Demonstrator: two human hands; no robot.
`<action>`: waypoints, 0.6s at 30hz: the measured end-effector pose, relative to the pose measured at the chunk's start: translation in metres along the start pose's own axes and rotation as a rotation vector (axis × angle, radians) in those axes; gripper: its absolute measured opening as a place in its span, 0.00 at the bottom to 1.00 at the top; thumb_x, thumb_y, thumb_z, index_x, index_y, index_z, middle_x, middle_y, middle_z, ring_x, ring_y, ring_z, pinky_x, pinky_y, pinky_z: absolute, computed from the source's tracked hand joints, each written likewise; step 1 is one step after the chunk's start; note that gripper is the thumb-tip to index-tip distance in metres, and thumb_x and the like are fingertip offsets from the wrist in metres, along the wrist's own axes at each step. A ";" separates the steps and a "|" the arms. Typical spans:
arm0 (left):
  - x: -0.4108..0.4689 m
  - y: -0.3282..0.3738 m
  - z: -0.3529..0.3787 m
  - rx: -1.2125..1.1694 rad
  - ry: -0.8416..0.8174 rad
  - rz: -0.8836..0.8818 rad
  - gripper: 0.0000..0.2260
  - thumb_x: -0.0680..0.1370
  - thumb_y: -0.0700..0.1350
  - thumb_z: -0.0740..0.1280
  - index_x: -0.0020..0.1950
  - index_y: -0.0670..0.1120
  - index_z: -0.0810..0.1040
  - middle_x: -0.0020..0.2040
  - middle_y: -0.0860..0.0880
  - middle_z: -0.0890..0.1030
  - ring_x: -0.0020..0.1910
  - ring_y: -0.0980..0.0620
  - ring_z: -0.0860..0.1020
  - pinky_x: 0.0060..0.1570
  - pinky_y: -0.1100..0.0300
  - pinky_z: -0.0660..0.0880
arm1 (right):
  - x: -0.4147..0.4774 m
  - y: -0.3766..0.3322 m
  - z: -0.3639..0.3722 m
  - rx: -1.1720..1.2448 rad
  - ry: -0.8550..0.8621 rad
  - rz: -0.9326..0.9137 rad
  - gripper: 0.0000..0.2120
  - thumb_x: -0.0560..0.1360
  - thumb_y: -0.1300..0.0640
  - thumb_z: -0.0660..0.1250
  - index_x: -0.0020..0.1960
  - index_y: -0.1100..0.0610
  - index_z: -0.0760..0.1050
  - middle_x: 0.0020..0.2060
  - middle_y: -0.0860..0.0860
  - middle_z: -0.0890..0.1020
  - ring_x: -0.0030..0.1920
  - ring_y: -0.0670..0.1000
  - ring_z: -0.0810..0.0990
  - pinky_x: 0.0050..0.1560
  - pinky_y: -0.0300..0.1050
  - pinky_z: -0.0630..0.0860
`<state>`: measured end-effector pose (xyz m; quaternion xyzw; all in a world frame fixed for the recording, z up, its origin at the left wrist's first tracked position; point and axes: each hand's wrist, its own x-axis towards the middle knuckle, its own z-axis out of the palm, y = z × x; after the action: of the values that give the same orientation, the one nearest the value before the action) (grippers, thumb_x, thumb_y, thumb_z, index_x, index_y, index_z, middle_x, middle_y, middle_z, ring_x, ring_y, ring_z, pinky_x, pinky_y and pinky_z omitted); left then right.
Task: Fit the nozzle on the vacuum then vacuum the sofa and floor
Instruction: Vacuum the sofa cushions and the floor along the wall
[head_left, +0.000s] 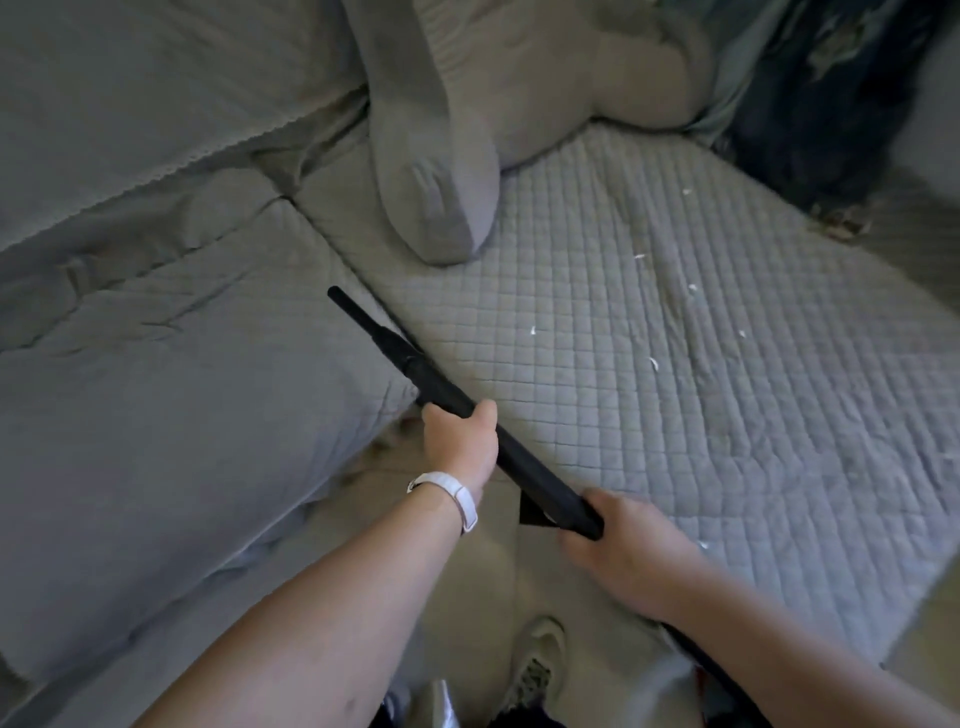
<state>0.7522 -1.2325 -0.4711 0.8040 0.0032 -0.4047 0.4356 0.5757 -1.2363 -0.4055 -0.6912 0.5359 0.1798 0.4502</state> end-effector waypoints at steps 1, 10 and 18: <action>-0.009 0.000 0.015 0.024 -0.011 0.005 0.13 0.77 0.46 0.67 0.58 0.43 0.70 0.47 0.51 0.77 0.40 0.56 0.74 0.37 0.59 0.69 | -0.003 0.015 -0.006 0.009 0.011 0.011 0.06 0.75 0.46 0.66 0.49 0.45 0.74 0.39 0.46 0.81 0.37 0.48 0.81 0.33 0.42 0.77; -0.077 -0.036 0.128 0.181 -0.166 -0.016 0.12 0.77 0.45 0.67 0.57 0.42 0.71 0.50 0.46 0.79 0.42 0.52 0.77 0.38 0.58 0.72 | -0.039 0.136 -0.040 0.092 0.035 0.148 0.07 0.74 0.46 0.67 0.46 0.48 0.73 0.35 0.48 0.80 0.32 0.46 0.79 0.28 0.38 0.70; -0.090 -0.074 0.169 0.312 -0.278 -0.060 0.14 0.76 0.49 0.66 0.57 0.44 0.69 0.49 0.47 0.78 0.45 0.48 0.79 0.49 0.51 0.79 | -0.051 0.185 -0.028 0.131 0.046 0.238 0.10 0.74 0.43 0.68 0.48 0.48 0.75 0.35 0.50 0.82 0.34 0.48 0.81 0.37 0.48 0.79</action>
<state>0.5558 -1.2743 -0.5139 0.7979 -0.0956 -0.5199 0.2897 0.3841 -1.2338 -0.4327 -0.5960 0.6349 0.1805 0.4573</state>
